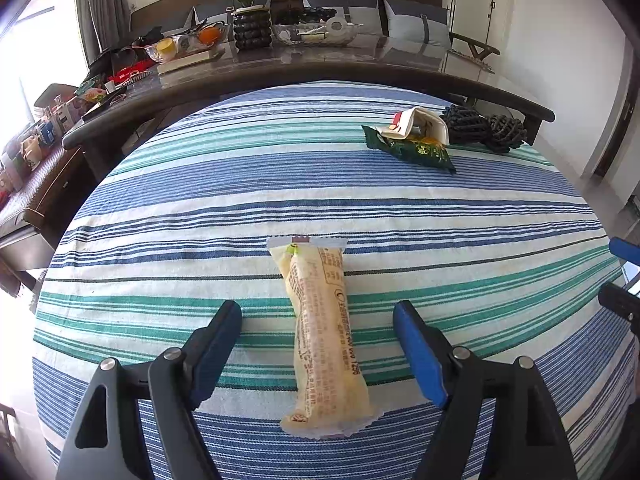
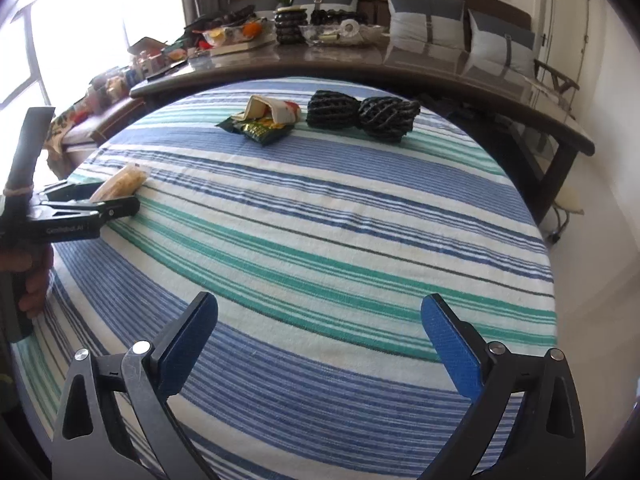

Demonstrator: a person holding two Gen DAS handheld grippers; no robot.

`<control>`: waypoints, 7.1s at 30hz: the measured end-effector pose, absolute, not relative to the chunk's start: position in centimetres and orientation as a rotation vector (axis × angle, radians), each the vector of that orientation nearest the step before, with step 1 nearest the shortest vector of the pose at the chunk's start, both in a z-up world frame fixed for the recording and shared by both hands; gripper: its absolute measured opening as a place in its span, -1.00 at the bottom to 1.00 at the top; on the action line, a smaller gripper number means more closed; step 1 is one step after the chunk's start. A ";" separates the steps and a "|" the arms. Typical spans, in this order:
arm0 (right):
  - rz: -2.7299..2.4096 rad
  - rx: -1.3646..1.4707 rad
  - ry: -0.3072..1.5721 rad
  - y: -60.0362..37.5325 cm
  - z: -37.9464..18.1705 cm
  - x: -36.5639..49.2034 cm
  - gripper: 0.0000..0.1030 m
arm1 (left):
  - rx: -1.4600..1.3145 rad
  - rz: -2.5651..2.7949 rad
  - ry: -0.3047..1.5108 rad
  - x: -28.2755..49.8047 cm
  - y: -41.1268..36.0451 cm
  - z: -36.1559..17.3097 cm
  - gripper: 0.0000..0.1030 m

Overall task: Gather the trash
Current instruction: 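Grasp the black mesh bundle with the right tool while the left tool grasps the bread packet, then carry the bread packet and black bundle to the blue wastebasket and open both tools, then move both open tools back over the table toward the remaining packets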

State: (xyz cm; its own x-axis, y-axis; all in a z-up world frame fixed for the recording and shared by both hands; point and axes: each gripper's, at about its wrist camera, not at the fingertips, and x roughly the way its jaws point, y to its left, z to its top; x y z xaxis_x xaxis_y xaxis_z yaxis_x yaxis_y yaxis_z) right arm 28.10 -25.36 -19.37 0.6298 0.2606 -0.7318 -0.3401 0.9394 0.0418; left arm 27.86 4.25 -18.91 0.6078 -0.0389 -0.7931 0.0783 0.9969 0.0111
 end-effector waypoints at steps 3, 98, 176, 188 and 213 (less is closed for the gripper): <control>0.305 -0.066 0.807 -27.4 -17.8 32.7 0.97 | 0.047 -0.070 0.917 27.9 4.3 -18.9 0.59; 0.397 -0.259 0.984 -24.2 -19.3 25.3 -0.30 | 0.047 -0.407 0.927 25.1 0.1 -17.6 -0.60; -0.190 0.463 0.989 -66.9 -24.8 20.0 0.15 | 0.179 -0.880 1.066 22.0 -47.8 -26.8 0.32; -0.293 0.209 0.907 -62.4 -20.1 20.7 0.89 | 0.149 -0.804 0.917 17.5 -38.7 -16.9 0.33; 0.341 -0.185 0.824 -25.8 -19.4 25.2 0.90 | 0.031 -0.212 0.888 25.4 -3.3 -14.5 0.33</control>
State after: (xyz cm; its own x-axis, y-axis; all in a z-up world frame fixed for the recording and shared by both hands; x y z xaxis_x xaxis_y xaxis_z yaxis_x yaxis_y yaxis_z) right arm 25.21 -25.80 -19.41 0.6292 0.2245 -0.7441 -0.3669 0.9298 -0.0297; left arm 25.44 -3.26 -14.53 0.6115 -0.1711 -0.7725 0.1966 0.9786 -0.0611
